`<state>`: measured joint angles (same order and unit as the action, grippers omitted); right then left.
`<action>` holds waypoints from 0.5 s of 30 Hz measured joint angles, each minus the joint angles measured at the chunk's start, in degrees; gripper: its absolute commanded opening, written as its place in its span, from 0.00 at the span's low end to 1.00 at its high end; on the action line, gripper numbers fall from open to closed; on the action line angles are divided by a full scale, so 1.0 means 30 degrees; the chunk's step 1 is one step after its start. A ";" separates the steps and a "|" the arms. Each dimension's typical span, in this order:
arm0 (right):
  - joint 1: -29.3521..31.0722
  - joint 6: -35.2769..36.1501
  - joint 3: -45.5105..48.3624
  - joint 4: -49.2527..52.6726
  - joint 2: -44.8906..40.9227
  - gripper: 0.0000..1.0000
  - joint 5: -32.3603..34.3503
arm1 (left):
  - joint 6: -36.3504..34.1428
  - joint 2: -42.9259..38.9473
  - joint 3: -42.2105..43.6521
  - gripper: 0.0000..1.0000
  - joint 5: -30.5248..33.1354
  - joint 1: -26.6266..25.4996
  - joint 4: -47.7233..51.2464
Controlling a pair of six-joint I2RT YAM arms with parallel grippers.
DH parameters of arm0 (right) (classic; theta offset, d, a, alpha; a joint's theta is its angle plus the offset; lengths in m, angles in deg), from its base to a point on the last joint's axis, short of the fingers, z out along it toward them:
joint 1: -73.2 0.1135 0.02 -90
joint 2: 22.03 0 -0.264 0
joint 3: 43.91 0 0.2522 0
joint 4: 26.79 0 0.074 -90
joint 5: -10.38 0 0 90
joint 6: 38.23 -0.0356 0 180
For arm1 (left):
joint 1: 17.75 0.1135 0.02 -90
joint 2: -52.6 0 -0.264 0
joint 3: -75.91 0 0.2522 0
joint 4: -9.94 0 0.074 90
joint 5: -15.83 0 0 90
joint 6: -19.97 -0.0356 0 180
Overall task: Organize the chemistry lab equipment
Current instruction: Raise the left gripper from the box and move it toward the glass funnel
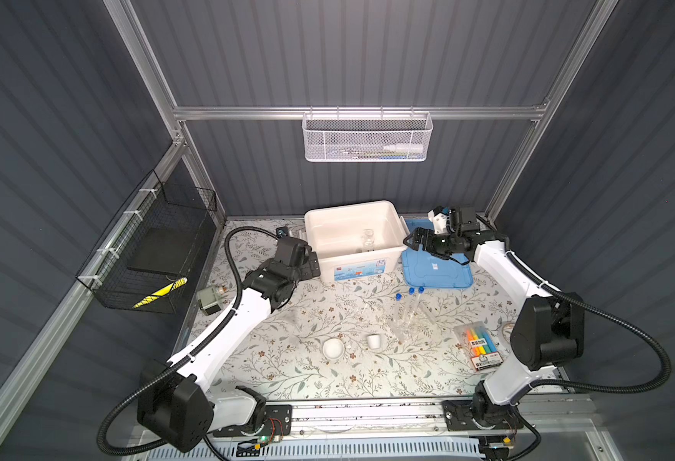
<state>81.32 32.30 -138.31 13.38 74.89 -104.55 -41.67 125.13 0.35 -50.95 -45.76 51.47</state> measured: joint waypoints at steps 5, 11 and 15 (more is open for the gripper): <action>0.0000 0.0036 0.0000 0.0044 0.0000 0.99 -0.0197 | 0.1035 0.0058 0.1268 0.99 0.0605 0.0000 0.1311; 0.0000 0.0058 0.0539 0.0058 -0.0007 0.99 -0.0189 | 0.1851 0.0925 0.2579 0.99 0.0692 0.0219 0.1967; 0.0000 0.0022 0.1217 0.0080 -0.0007 0.99 -0.0175 | 0.1851 0.0925 0.3512 0.99 -0.0044 0.0714 0.1865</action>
<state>81.32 32.37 -134.66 13.62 74.87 -105.08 -36.12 127.91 10.89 -51.08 -43.62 57.06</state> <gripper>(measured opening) 0.989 0.995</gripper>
